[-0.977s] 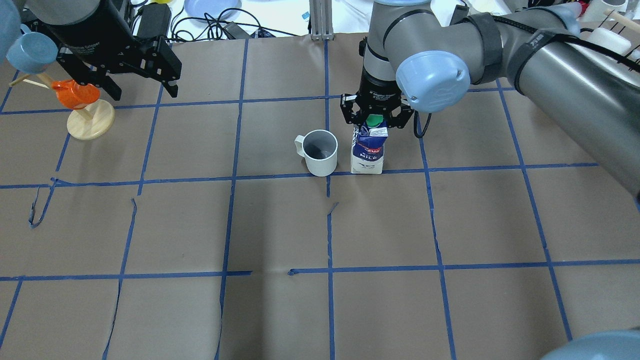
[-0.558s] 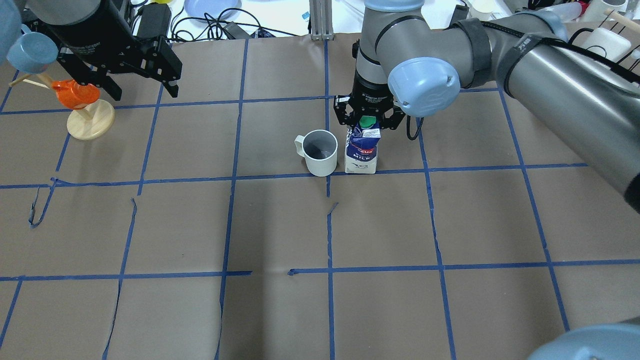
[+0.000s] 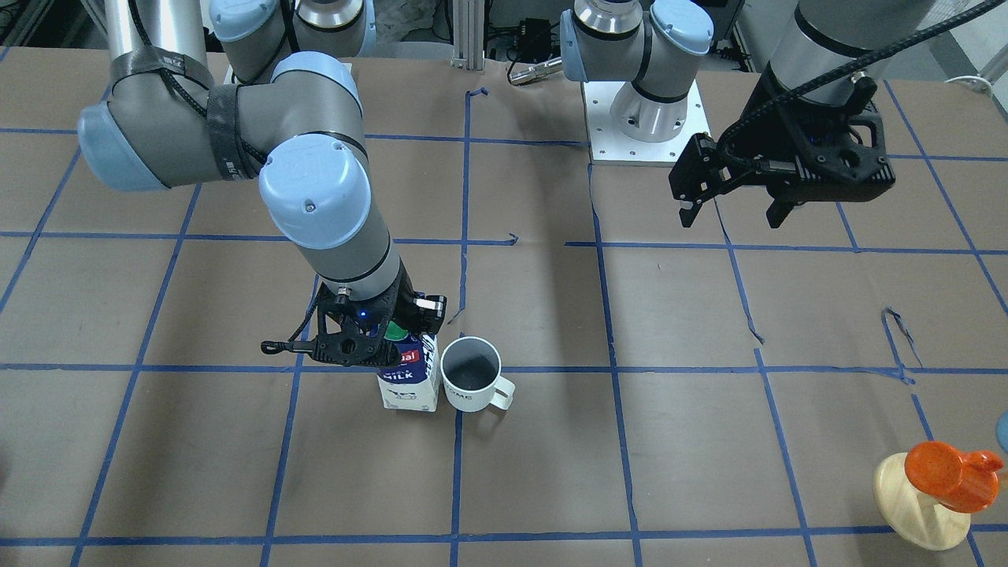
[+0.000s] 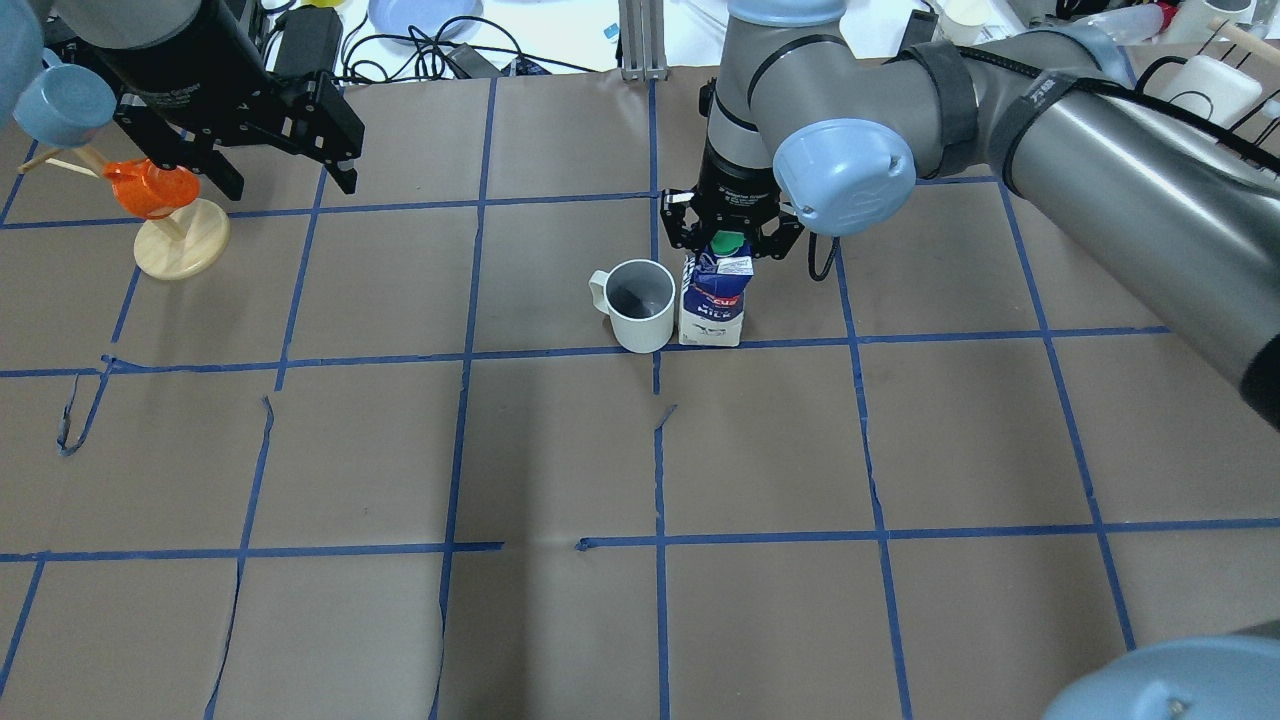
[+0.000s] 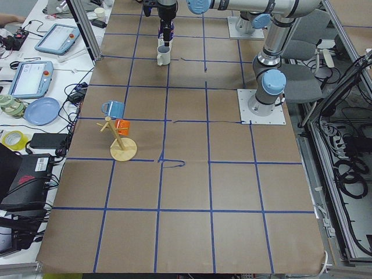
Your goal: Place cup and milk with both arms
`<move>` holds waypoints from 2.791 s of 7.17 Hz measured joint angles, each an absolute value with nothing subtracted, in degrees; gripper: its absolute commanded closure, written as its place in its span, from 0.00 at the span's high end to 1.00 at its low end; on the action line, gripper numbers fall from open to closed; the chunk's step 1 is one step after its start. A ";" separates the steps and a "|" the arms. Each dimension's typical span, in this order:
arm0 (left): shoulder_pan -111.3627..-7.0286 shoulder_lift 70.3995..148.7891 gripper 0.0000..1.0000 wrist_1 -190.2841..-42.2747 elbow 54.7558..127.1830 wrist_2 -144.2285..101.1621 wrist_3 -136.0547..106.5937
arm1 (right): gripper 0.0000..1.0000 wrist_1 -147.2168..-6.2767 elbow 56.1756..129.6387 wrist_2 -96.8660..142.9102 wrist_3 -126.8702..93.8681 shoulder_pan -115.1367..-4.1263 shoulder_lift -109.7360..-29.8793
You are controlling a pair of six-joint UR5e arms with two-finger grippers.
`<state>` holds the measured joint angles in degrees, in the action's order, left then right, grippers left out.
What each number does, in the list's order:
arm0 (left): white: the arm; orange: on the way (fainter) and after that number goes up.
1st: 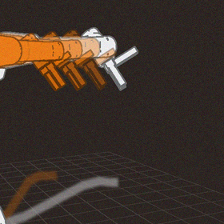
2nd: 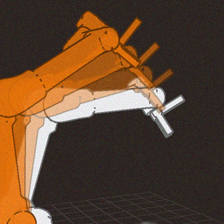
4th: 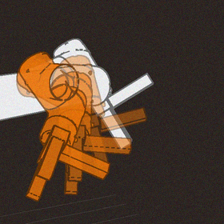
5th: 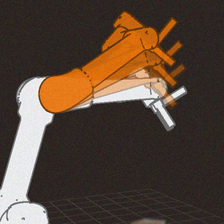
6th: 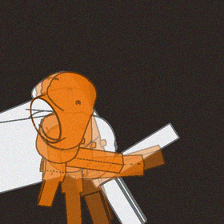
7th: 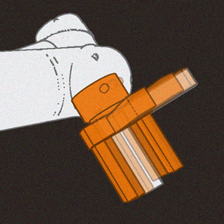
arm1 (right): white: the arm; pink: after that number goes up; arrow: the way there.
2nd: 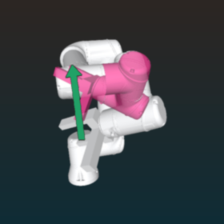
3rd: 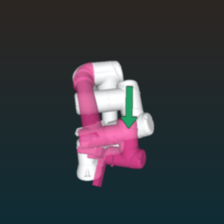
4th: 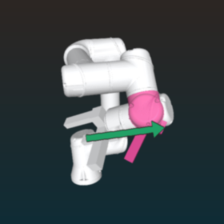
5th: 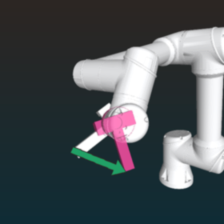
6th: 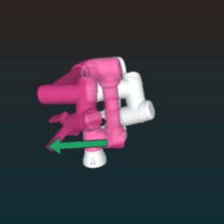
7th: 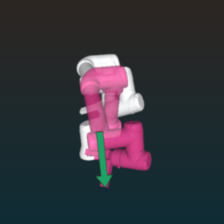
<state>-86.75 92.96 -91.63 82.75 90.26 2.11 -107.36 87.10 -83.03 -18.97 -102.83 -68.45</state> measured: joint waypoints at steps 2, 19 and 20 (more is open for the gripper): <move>-86.73 92.98 1.00 -91.61 82.67 90.26 2.09 | 0.86 -107.45 87.10 -82.97 -18.78 -102.83 -68.39; -86.66 92.90 1.00 -91.58 82.62 90.35 2.04 | 1.00 -88.60 86.75 -91.58 2.54 -91.43 -91.72; -86.66 92.90 1.00 -91.58 82.62 90.35 2.08 | 1.00 -88.77 86.57 -91.63 1.19 -91.42 -91.74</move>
